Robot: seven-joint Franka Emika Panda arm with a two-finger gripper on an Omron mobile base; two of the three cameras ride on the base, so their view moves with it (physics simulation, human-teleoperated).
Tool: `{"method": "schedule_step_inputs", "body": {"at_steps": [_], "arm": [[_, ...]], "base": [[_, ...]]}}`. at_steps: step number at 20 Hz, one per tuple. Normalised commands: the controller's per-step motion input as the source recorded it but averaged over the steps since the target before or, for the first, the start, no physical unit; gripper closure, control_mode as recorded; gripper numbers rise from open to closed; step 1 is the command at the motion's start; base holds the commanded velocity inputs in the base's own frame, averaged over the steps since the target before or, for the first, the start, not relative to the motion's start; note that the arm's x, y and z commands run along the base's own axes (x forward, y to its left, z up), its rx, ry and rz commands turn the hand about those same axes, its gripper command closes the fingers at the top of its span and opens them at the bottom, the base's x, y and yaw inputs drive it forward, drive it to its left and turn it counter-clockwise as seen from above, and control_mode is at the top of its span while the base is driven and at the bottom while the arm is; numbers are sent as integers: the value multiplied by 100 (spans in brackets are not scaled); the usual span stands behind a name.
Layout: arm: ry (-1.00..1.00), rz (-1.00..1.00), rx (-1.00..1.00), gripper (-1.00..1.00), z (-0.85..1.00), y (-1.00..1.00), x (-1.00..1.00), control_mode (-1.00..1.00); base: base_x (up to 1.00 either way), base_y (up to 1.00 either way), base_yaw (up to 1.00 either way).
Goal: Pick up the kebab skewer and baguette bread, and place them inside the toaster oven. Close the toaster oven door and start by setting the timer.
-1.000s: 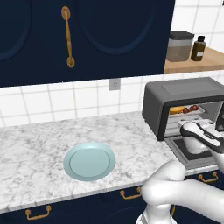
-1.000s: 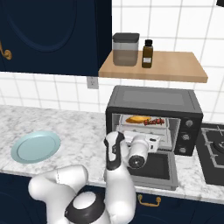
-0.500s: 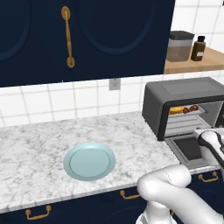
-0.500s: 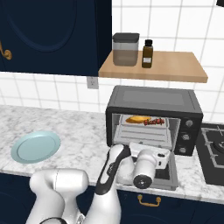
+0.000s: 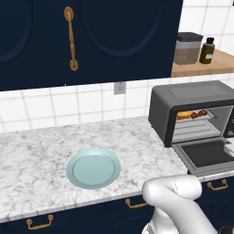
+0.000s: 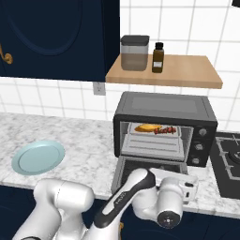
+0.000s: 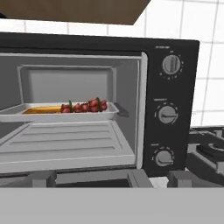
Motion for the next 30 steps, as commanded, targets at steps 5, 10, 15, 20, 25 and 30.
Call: {"method": "schedule_step_inputs", "body": {"at_steps": [5, 10, 15, 20, 25, 30], "arm": [[3, 0, 0, -100, 0, -44, -75, -100], [6, 0, -2, -100, 0, -35, -70, -100], [3, 5, -2, -100, -6, -8, -43, -100], [2, 9, -2, -100, -24, 0, -17, -100], [4, 6, -3, -100, -25, 2, -15, -100], [3, 0, -1, -100, -10, 18, 0, -100]], "base": [[0, 0, 0], [0, 0, 0], [0, 0, 0], [0, 0, 0], [0, 0, 0], [0, 0, 0]]}}
